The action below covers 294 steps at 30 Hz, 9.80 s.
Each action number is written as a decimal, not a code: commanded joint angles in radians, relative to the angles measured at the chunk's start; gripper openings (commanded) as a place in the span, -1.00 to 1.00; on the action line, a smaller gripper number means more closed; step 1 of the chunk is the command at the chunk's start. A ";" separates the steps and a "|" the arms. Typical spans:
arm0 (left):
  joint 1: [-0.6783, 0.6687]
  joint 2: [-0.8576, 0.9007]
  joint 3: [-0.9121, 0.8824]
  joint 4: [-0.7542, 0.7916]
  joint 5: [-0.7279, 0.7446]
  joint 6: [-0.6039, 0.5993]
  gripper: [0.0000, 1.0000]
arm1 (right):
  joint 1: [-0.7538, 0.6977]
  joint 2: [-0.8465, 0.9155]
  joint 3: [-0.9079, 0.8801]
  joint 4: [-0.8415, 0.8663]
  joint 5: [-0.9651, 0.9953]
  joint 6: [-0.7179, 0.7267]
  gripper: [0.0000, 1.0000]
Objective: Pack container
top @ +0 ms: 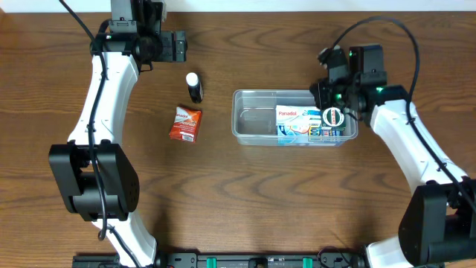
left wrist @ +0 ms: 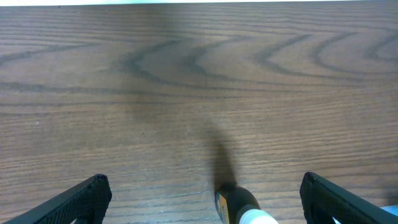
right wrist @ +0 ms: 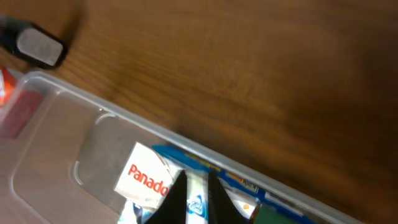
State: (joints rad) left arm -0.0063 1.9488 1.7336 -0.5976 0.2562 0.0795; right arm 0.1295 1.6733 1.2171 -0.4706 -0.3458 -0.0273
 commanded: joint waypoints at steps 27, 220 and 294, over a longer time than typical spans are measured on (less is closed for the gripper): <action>0.007 0.008 -0.012 -0.017 0.005 0.006 0.96 | -0.274 0.002 0.032 -0.053 0.162 0.075 0.98; -0.196 0.164 -0.016 -0.207 -0.293 -0.306 0.38 | -0.274 0.002 0.032 -0.053 0.162 0.075 0.99; -0.138 -0.216 -0.504 -0.109 -0.136 -0.034 0.98 | -0.274 0.002 0.032 -0.053 0.162 0.075 0.99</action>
State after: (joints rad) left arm -0.1661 1.7245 1.2785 -0.7406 0.1097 0.0273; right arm -0.1402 1.6737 1.2335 -0.5232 -0.1860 0.0414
